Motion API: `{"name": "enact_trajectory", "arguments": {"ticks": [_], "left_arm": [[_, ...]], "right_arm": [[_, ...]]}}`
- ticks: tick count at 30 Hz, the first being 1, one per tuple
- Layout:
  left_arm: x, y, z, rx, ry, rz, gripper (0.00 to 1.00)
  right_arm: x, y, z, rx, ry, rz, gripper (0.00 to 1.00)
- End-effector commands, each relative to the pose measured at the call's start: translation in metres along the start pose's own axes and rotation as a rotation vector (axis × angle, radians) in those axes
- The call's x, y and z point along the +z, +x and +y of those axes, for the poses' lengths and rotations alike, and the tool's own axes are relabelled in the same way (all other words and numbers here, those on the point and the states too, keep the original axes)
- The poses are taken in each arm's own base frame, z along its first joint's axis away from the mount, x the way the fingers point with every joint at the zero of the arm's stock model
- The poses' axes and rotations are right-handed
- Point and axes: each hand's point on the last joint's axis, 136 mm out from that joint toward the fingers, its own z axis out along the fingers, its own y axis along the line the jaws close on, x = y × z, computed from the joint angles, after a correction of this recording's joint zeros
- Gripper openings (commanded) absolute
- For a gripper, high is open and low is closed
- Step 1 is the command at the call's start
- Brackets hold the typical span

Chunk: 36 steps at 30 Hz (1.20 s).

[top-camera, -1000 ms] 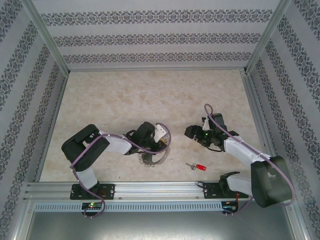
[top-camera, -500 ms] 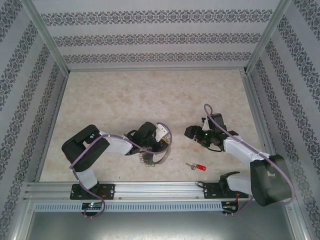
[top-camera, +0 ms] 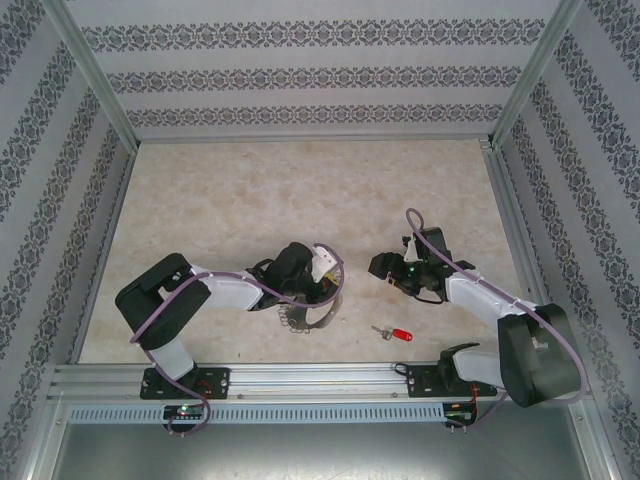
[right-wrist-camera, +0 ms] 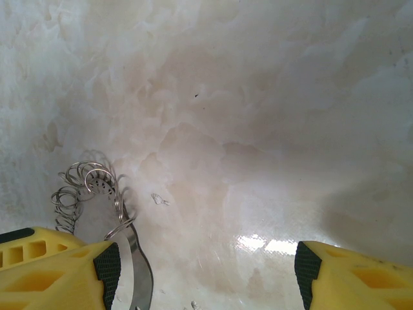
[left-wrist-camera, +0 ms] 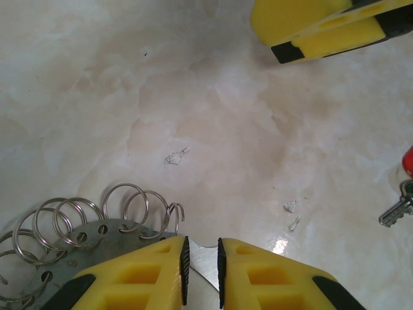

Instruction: Put the keys on the keyring

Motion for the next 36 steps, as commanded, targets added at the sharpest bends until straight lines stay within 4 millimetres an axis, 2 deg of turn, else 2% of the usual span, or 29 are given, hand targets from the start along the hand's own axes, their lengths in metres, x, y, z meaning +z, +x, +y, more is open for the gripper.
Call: {"name": "enact_trajectory", "arguments": {"ticks": [1,15,36], "left_arm": [[-0.003,-0.001,-0.007,0.004,0.016,0.013,0.22],[0.008,0.013,-0.009,-0.024,0.044,0.041,0.21],[0.019,0.008,-0.006,-0.014,0.042,0.038,0.20]], "right_arm": [[-0.002,-0.006,0.005,-0.022,-0.010,-0.015,0.74],[-0.001,-0.004,0.002,-0.017,-0.002,-0.013,0.74],[0.001,-0.003,-0.002,-0.014,0.006,-0.007,0.74]]}}
